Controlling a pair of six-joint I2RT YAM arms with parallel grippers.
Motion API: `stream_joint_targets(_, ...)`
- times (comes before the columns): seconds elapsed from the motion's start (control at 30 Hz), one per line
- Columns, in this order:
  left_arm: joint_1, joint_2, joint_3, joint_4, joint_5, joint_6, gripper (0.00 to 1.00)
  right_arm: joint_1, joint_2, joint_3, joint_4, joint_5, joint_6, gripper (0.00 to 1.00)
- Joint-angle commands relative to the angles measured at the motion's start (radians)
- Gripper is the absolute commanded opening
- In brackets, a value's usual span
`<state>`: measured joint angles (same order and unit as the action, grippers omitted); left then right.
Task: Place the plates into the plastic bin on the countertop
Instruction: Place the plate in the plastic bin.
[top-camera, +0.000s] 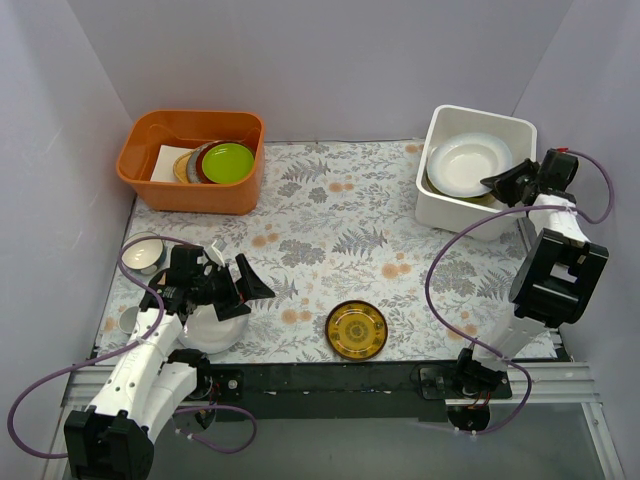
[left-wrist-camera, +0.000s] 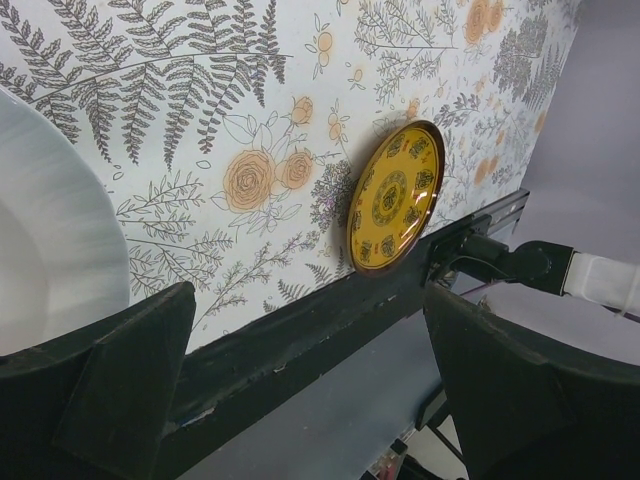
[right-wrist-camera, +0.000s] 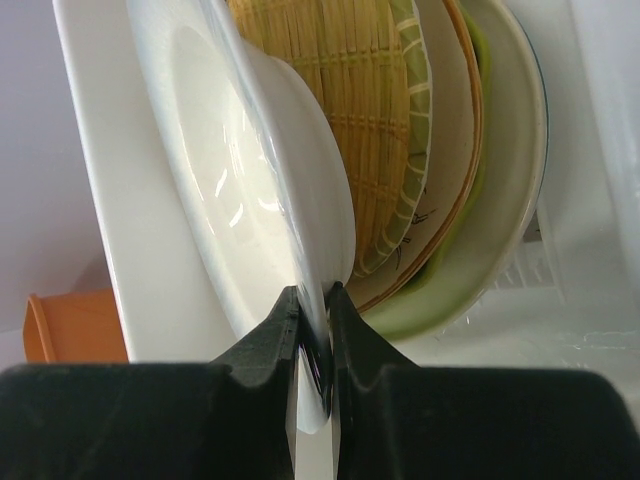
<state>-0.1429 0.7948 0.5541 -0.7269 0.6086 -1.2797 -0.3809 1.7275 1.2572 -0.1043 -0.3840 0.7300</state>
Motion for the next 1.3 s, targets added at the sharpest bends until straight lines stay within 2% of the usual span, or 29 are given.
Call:
stream_joint_targets(0.0, 0.005, -0.019, -0.005, -0.003, 0.023, 0.002, 0.98, 0.004, 0.01, 0.059, 0.08, -0.049, -0.026, 0.08)
stream_joint_targets(0.2, 0.005, -0.025, -0.005, -0.006, 0.031, -0.001, 0.98, 0.004, 0.024, 0.044, 0.095, -0.084, -0.026, 0.14)
stream_joint_targets(0.43, 0.005, -0.026, -0.005, -0.003, 0.042, -0.001, 0.98, 0.004, 0.024, 0.03, 0.094, -0.104, -0.044, 0.29)
stream_joint_targets(0.67, 0.006, -0.028, -0.006, -0.003, 0.049, 0.0, 0.98, 0.002, 0.024, 0.001, 0.086, -0.121, -0.069, 0.35)
stream_joint_targets(0.8, 0.005, -0.029, -0.006, -0.002, 0.052, 0.002, 0.98, 0.002, 0.012, -0.025, 0.078, -0.127, -0.086, 0.41)
stream_joint_targets(0.93, 0.005, -0.029, -0.005, -0.002, 0.057, 0.002, 0.98, 0.002, 0.001, -0.039, 0.055, -0.121, -0.106, 0.53)
stream_joint_targets(1.03, 0.005, -0.031, -0.003, 0.0, 0.063, 0.002, 0.98, 0.0, -0.009, -0.045, 0.035, -0.116, -0.118, 0.59)
stream_joint_targets(1.27, 0.005, -0.042, -0.009, 0.006, 0.074, -0.006, 0.98, -0.006, -0.029, -0.061, -0.018, -0.141, -0.142, 0.63)
